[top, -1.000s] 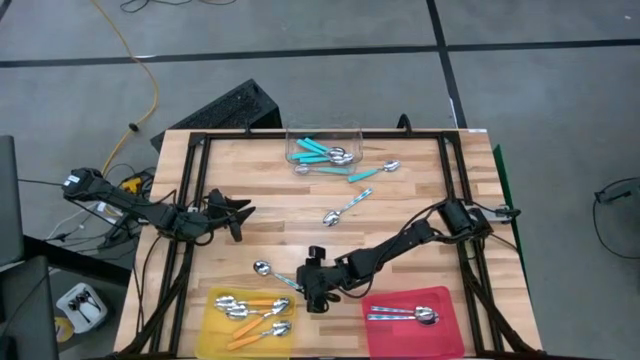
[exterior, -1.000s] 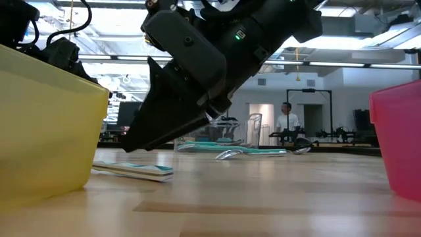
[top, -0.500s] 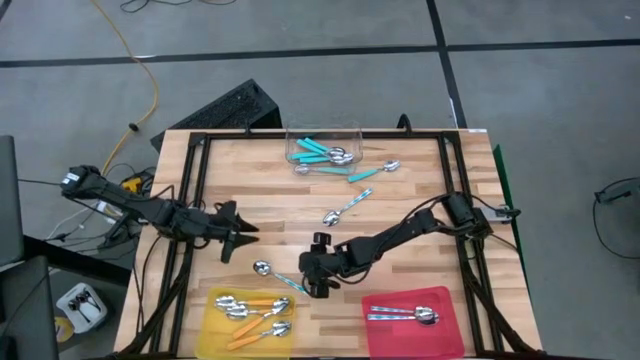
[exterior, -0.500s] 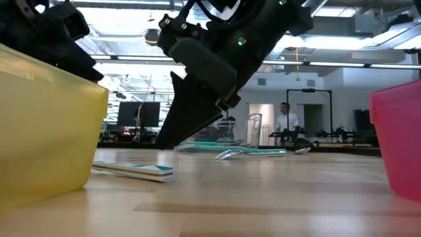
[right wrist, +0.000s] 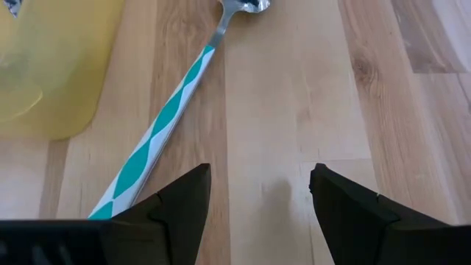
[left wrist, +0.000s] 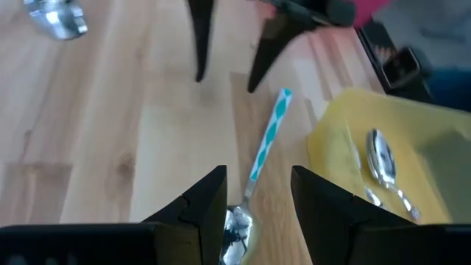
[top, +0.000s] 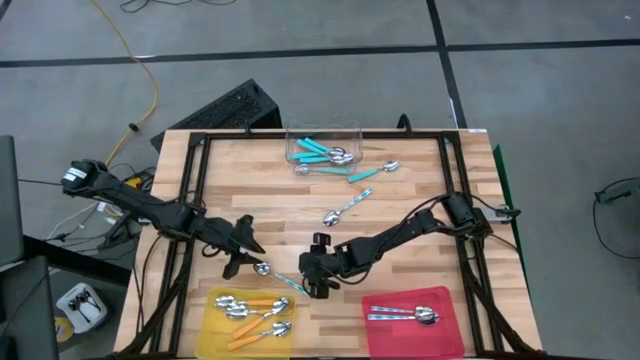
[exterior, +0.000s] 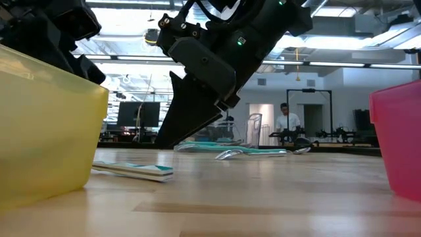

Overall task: Sort silverware by color (type)
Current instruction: Put the white and blue spoon into the red bin

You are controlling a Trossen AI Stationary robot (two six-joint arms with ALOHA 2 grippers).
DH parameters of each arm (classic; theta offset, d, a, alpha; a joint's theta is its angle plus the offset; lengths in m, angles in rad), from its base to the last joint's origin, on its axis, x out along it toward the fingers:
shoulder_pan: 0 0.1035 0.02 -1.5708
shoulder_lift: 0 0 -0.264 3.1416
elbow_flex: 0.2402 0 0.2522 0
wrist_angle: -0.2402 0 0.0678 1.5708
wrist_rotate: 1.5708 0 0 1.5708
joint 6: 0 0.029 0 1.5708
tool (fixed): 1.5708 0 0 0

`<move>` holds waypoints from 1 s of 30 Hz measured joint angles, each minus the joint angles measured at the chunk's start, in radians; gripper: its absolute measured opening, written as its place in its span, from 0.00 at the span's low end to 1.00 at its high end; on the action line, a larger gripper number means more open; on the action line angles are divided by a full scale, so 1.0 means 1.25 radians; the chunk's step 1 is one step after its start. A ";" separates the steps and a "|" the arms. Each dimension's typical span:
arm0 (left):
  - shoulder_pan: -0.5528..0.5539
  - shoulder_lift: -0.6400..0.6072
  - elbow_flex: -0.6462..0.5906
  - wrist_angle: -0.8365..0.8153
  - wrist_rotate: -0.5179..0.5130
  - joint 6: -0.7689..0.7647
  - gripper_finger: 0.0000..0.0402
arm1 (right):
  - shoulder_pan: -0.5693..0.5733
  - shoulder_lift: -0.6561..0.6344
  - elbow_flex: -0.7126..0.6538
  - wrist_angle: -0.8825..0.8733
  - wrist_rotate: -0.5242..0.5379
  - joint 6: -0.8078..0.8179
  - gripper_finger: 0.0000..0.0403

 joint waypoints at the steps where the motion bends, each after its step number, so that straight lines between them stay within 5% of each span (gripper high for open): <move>1: 0.000 0.017 0.010 -0.001 0.007 0.019 0.34 | 0.000 0.000 0.000 0.002 0.000 0.000 0.63; 16: 0.000 0.219 0.103 -0.001 0.015 0.273 0.34 | 0.000 0.000 0.000 0.009 0.000 0.001 0.63; 30: 0.000 0.256 0.103 0.001 0.029 0.366 0.34 | -0.011 0.000 0.000 0.008 -0.001 0.001 0.63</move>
